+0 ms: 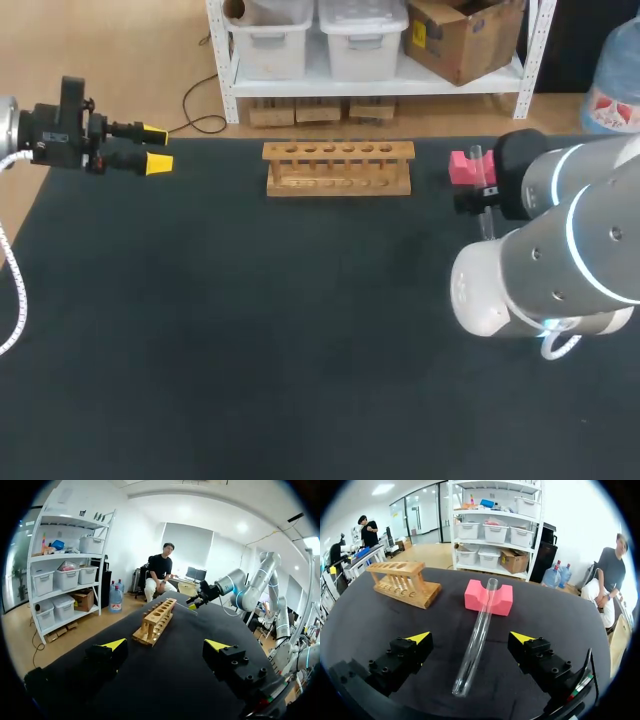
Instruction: Grasp the test tube, adjust it, and insert it.
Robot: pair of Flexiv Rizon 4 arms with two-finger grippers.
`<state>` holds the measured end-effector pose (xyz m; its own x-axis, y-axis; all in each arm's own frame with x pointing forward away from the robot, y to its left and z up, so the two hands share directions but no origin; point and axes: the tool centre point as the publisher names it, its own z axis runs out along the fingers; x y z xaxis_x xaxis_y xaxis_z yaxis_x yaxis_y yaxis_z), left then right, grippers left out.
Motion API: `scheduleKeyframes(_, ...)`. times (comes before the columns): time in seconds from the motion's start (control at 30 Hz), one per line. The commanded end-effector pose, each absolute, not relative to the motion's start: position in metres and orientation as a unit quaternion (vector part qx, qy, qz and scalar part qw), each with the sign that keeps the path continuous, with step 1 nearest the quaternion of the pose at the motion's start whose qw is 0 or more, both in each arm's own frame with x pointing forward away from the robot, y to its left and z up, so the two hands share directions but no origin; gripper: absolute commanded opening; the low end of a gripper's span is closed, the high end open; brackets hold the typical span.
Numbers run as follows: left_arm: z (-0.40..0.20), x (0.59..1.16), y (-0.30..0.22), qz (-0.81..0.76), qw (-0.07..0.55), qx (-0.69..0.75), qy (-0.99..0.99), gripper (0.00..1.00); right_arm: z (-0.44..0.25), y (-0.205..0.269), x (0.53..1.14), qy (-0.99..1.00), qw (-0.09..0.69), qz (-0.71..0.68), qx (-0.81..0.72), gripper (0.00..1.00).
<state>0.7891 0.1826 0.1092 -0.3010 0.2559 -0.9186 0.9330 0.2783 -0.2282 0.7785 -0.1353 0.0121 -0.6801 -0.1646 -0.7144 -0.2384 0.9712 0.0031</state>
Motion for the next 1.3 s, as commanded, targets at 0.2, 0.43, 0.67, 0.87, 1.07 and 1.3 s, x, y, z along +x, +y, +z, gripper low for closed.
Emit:
scheduleKeyframes(0.2, 0.108, 0.789, 0.183, -0.419, 0.406, 0.431, 0.688, 1.0, 0.004, -0.136, 0.789, 0.921, 0.369, 0.047, -0.111, 1.0)
scheduleKeyframes(0.43, 0.108, 0.789, 0.183, -0.419, 0.406, 0.431, 0.688, 1.0, -0.006, -0.136, 0.792, 0.926, 0.357, 0.049, -0.113, 1.0)
scheduleKeyframes(0.67, 0.108, 0.789, 0.183, -0.419, 0.406, 0.431, 0.688, 1.0, -0.012, -0.136, 0.793, 0.929, 0.351, 0.046, -0.108, 0.94)
scheduleKeyframes(0.87, 0.108, 0.789, 0.183, -0.419, 0.406, 0.431, 0.688, 1.0, -0.017, -0.135, 0.79, 0.932, 0.345, 0.046, -0.102, 0.73)
scheduleKeyframes(1.07, 0.108, 0.789, 0.183, -0.419, 0.406, 0.431, 0.688, 1.0, -0.02, -0.135, 0.789, 0.934, 0.339, 0.045, -0.099, 0.63)
scheduleKeyframes(1.3, 0.108, 0.789, 0.183, -0.419, 0.406, 0.431, 0.688, 1.0, -0.022, -0.137, 0.785, 0.936, 0.337, 0.042, -0.092, 0.63)
